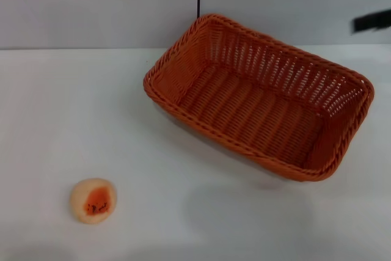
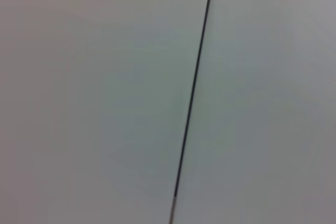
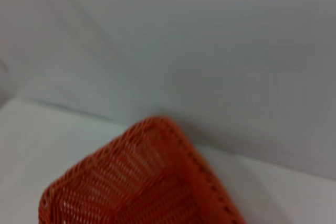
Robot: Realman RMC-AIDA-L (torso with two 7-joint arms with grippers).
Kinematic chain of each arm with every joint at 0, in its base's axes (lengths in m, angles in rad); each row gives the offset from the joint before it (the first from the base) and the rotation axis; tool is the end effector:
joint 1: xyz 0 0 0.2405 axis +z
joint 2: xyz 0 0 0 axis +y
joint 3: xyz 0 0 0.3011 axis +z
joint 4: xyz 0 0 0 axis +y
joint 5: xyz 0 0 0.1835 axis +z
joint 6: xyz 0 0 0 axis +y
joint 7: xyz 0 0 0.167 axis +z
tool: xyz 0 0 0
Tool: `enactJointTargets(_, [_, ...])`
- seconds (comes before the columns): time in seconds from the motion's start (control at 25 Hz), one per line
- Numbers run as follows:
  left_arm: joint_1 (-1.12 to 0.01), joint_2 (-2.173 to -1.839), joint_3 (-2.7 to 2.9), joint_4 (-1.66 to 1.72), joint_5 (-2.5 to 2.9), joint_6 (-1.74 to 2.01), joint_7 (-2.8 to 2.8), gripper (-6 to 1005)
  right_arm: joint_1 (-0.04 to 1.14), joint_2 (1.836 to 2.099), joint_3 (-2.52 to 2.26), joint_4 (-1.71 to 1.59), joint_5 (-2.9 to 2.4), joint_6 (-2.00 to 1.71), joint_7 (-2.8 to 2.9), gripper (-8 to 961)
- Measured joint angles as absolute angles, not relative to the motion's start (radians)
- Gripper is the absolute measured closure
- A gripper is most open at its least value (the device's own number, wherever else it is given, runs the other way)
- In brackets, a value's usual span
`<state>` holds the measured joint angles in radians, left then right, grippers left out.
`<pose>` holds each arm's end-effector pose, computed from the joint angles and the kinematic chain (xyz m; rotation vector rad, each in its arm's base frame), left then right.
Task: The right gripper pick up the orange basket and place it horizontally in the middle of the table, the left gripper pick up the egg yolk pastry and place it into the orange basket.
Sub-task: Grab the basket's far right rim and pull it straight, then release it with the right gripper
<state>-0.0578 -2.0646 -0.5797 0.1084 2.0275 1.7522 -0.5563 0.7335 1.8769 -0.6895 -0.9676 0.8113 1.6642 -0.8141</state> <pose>-0.4130 0.1779 0.0521 -1.3518 -0.5833 -0.8747 0.2495 0.4129 0.0735 -2.4947 1.2883 0.2307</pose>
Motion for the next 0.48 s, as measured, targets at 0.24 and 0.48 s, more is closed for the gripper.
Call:
enactJointTargets(0.24, [-0.050, -2.065, -0.580, 0.107, 2.038, 1.757, -0.540, 186, 0.767, 1.923, -0.766, -0.926, 0.758, 1.592, -0.830, 208])
enactJointTargets(0.48, [-0.041, -2.063, -0.580, 0.114, 2.040, 1.754, -0.538, 186, 0.766, 1.956, -0.819, -0.914, 0.749, 1.512, -0.875, 221])
